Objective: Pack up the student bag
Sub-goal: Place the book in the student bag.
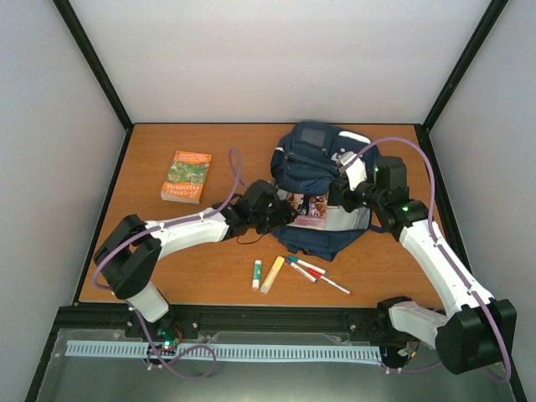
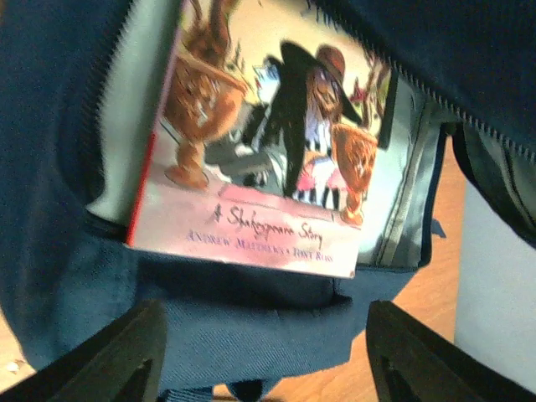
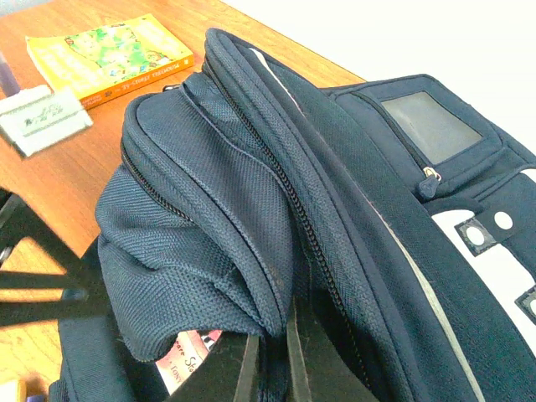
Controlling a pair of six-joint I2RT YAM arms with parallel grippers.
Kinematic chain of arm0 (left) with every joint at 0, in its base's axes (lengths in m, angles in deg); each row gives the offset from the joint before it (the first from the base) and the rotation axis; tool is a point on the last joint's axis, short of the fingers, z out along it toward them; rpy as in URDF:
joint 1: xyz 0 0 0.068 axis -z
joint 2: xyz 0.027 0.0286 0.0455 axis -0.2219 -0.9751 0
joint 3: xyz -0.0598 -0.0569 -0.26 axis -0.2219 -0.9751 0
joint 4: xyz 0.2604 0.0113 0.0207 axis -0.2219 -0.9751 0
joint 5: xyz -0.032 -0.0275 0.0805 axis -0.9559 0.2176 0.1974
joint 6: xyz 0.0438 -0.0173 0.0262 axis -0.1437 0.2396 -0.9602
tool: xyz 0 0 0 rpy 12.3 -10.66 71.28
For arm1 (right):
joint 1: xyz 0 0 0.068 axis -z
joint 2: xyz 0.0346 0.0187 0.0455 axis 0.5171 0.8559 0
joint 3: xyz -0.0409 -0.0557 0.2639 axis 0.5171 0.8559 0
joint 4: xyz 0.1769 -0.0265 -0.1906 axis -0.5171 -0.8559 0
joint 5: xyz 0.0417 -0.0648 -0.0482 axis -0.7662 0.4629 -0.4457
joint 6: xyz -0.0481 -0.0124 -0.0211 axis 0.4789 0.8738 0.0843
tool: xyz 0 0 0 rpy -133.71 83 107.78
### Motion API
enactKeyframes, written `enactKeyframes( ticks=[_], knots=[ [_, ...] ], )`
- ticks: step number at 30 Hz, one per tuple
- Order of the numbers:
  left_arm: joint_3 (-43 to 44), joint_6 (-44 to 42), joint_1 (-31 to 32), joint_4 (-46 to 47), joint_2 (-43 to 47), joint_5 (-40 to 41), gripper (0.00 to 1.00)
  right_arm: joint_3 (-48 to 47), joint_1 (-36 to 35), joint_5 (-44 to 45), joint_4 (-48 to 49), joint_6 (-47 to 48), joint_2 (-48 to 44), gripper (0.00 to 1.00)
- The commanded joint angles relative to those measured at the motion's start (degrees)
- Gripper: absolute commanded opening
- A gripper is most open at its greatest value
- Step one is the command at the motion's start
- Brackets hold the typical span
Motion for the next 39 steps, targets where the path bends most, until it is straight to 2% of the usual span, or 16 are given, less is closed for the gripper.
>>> enactKeyframes(
  ticks=[1,6,19,23,28,33,39],
  knots=[
    [-0.5,-3.97,2.65,2.5,-0.08,1.19,0.64,-0.88,0.13,-3.84,5.86,-0.22,-1.77,0.03],
    [-0.2,-2.22,2.72,7.9,-4.43,-0.48,0.39,-0.88,0.13,-3.82,5.77,-0.25,-1.94,0.03],
    [-1.74,1.25,3.1,9.84,-11.53,-3.27,0.04,-0.79,0.11,-4.11,5.86,-0.14,-1.77,0.03],
    [-3.07,2.0,3.25,10.33,-12.35,-2.47,0.01,-0.76,0.13,-4.48,5.81,-0.17,-1.56,0.03],
    [0.25,0.81,3.2,10.37,-14.69,2.28,0.01,-0.67,0.12,-4.61,5.75,-0.15,-1.59,0.03],
    [-0.96,0.46,3.22,18.04,-14.06,10.49,0.01,-0.66,0.1,-4.87,5.6,-0.11,-1.83,0.03],
    [4.73,-1.83,3.25,21.69,-18.52,11.29,0.01,-0.62,0.13,-5.18,5.59,0.1,-1.53,0.03]
  ],
)
